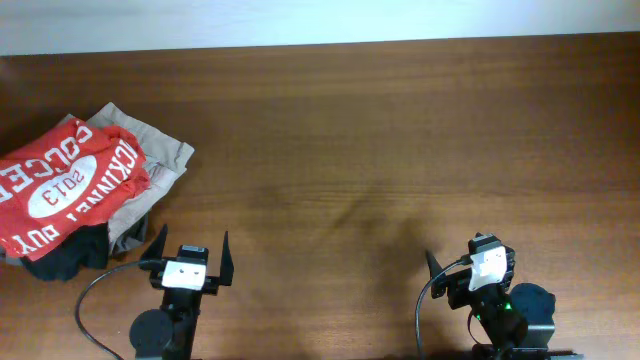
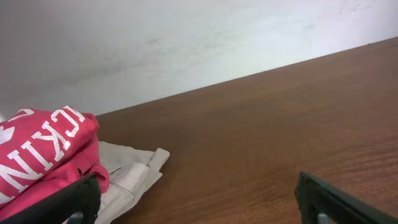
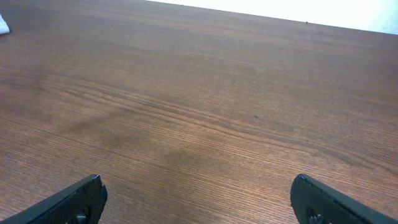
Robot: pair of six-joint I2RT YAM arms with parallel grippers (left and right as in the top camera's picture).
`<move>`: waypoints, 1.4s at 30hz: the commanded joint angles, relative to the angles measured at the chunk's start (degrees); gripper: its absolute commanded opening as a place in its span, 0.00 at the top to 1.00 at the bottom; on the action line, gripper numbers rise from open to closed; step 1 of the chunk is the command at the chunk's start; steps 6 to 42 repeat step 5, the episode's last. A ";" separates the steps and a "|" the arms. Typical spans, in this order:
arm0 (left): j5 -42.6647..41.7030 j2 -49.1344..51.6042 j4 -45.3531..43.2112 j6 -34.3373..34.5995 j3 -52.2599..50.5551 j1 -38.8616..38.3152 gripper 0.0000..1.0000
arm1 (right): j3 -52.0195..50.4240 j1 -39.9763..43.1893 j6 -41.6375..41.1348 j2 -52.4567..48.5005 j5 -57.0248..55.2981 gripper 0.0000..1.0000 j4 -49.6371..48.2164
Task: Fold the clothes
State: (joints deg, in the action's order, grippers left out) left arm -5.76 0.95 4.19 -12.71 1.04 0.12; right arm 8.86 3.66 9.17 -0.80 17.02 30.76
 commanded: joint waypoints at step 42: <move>0.20 -0.66 -0.28 -0.90 -0.52 -0.24 0.00 | -0.35 -0.15 -0.26 0.61 0.50 0.01 -0.11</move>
